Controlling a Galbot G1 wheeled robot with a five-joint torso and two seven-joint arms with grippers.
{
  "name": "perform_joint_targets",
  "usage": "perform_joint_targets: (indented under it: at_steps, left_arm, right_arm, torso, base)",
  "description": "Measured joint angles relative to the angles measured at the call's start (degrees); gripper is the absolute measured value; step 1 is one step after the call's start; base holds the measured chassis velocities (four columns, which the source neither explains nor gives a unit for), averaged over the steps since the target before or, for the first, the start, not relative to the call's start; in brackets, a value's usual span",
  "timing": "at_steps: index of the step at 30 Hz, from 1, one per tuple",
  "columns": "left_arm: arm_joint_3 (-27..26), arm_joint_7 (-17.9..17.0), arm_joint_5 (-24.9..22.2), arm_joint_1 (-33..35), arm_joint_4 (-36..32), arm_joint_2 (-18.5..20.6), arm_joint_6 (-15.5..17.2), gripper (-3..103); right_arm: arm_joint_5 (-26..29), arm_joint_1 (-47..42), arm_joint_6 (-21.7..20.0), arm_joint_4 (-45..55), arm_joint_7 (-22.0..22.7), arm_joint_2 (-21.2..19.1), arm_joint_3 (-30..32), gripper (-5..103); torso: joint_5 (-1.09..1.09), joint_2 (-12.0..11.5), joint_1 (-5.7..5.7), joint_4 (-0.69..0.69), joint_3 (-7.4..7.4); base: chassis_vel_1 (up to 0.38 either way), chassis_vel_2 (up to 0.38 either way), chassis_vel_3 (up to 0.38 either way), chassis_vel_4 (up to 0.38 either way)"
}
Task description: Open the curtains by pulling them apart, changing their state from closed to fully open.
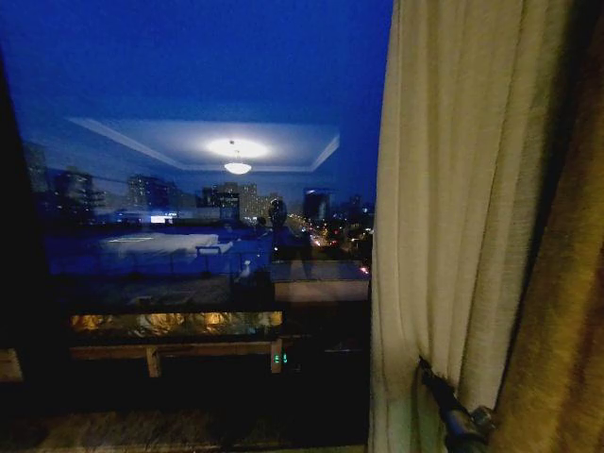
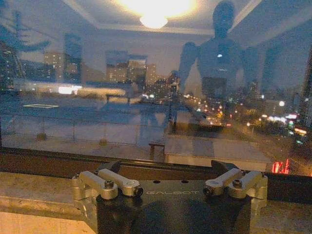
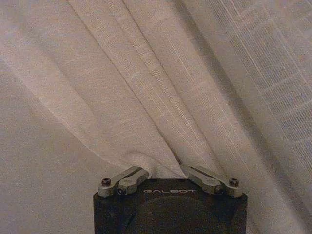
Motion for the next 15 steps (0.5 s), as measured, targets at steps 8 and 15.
perform_joint_targets:
  at_steps: [8,15]
  left_arm:
    - [-0.20,0.69,-0.27,0.33,-0.18,0.13,-0.20,100]
    - [-0.47,0.97,-0.54,0.84,0.22,0.15,-1.01,100]
  right_arm:
    - [-1.78,2.31,1.49,-3.81,4.67,-0.02,1.17,0]
    - [-1.63,2.54,1.96,-5.14,5.98,-0.02,1.89,0]
  torso:
    - [-0.02,0.01,0.00,0.00,-0.01]
    - [-0.02,0.02,-0.01,0.00,-0.01]
  base:
    - [0.000,0.000,0.000,0.000]
    - [0.000,0.000,0.000,0.000]
